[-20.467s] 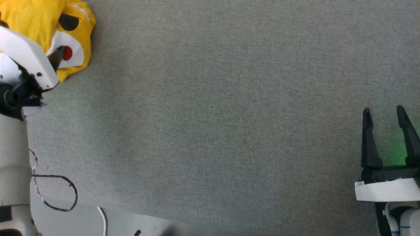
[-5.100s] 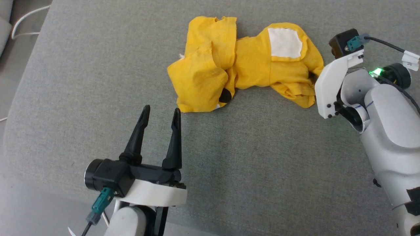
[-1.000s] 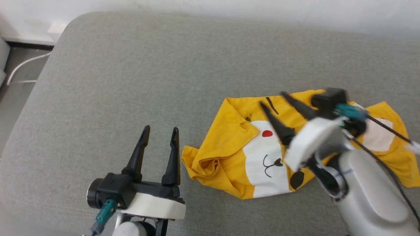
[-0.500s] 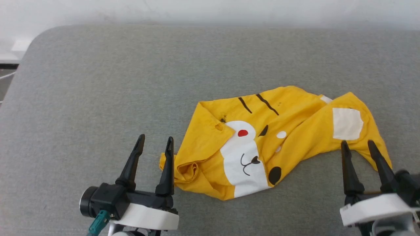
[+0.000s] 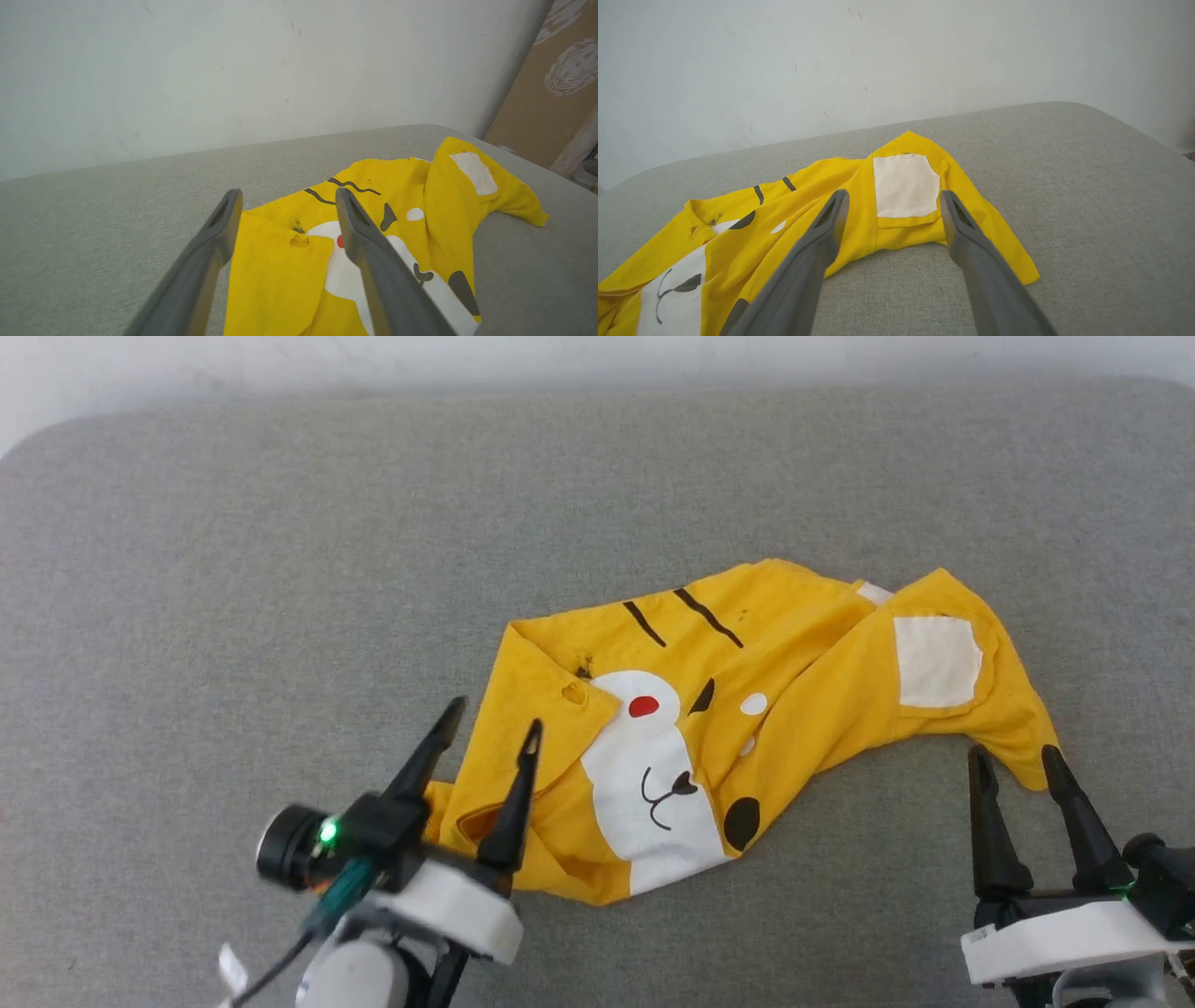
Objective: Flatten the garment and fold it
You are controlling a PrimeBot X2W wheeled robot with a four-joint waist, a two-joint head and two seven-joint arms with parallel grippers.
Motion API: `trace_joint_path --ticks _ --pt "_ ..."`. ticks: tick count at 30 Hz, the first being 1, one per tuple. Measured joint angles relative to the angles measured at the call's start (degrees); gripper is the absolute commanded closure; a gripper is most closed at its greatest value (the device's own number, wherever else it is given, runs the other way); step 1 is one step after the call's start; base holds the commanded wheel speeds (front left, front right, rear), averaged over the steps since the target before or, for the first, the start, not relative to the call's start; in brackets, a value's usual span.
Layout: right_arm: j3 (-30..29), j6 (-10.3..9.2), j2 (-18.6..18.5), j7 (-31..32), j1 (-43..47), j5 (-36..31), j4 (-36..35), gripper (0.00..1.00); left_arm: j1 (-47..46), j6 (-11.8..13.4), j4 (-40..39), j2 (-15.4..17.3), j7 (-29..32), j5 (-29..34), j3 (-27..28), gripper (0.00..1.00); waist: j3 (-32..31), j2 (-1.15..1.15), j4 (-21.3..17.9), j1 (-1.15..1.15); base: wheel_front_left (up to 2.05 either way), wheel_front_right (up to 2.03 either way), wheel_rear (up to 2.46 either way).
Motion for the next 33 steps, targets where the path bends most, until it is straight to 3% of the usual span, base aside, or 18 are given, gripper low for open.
trace_joint_path --ticks 5,13,20,25,26,27,28,33 --pt "0.4 0.00 0.0 0.0 -0.3 0.4 1.0 0.00 -7.9 -1.6 5.1 2.7 12.0 0.1 -3.6 0.00 1.2 0.00 -0.2 0.00 0.00 0.00 0.00" --pt "1.9 0.00 0.0 0.0 -1.5 1.4 2.1 0.00 -15.7 -2.1 10.4 6.9 29.6 -2.4 -10.4 0.00 2.8 0.00 -1.2 0.00 0.00 0.00 0.00" --pt "1.8 0.00 0.0 -0.4 -2.2 1.8 2.7 0.00 -18.1 -2.2 12.9 10.4 34.7 -3.0 -15.8 0.00 4.4 0.00 -2.0 0.01 0.00 0.00 0.00" --pt "1.8 0.00 0.0 -0.6 -2.8 2.2 3.3 0.00 -20.4 -2.2 14.6 11.6 34.0 -3.0 -18.2 0.00 5.0 0.00 -2.3 0.00 0.00 0.00 0.00" --pt "1.9 0.00 0.0 -0.6 -2.9 2.2 3.4 0.00 -20.7 -2.2 15.0 11.6 33.3 -3.0 -18.4 0.04 5.0 0.00 -2.3 0.00 0.00 0.00 0.00" --pt "1.9 0.00 0.0 -0.6 -3.0 2.3 3.6 0.00 -20.9 -2.2 15.3 11.6 32.2 -3.0 -18.5 0.62 5.0 0.00 -2.4 0.01 0.00 0.00 0.00" --pt "1.8 0.00 0.0 -0.7 -3.2 2.4 3.8 0.00 -21.1 -2.2 15.7 11.6 31.1 -3.0 -18.5 1.00 4.9 0.00 -2.4 0.01 0.00 0.00 0.00" --pt "1.5 0.00 0.0 -0.9 -3.4 2.7 4.3 0.00 -21.7 -1.5 15.9 10.7 23.9 -3.9 -17.1 1.00 3.9 0.00 -2.2 0.00 0.00 0.00 0.00"
